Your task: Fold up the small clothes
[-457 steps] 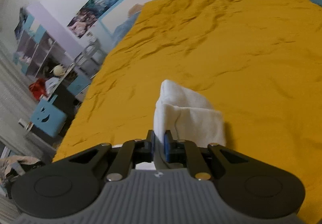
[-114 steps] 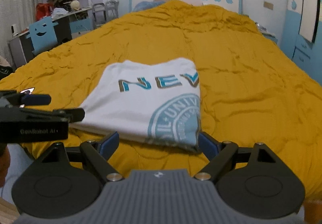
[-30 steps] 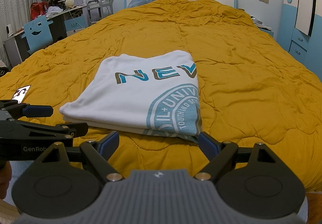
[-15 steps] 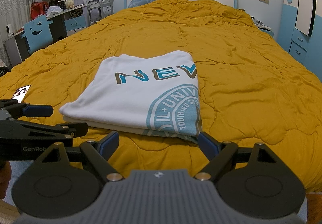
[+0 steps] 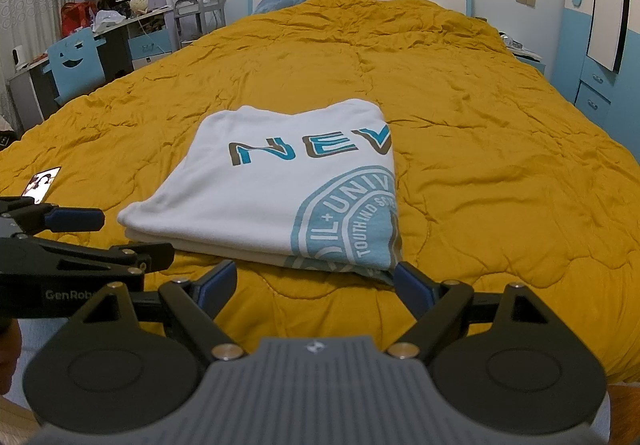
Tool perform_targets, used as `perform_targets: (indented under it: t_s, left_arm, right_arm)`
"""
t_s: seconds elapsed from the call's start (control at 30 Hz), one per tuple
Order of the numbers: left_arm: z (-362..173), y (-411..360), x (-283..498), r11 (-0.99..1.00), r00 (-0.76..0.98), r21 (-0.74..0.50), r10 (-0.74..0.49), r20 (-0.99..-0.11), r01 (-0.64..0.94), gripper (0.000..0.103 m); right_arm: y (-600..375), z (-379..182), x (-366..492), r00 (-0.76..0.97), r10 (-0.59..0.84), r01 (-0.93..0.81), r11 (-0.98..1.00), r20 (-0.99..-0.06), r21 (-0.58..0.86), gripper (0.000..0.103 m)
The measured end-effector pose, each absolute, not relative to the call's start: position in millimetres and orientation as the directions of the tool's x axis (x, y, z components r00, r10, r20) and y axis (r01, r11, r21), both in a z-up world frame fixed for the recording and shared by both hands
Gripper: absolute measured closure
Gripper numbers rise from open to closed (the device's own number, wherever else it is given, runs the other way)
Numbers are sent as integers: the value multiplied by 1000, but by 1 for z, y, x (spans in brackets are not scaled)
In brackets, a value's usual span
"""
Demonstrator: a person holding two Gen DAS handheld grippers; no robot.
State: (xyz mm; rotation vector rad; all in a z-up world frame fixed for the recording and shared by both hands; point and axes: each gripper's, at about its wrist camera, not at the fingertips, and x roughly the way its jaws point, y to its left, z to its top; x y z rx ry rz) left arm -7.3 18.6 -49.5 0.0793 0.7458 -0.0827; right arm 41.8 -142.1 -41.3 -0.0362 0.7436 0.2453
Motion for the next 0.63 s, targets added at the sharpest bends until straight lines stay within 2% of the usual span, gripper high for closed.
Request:
perform_targets:
  t_s: [0.63]
  left_arm:
    - [-48,14,-10,993,742,64,-29,-670,97,6]
  right_arm:
    - [-144,-41,44,708,208,-236,970,-675,51,21]
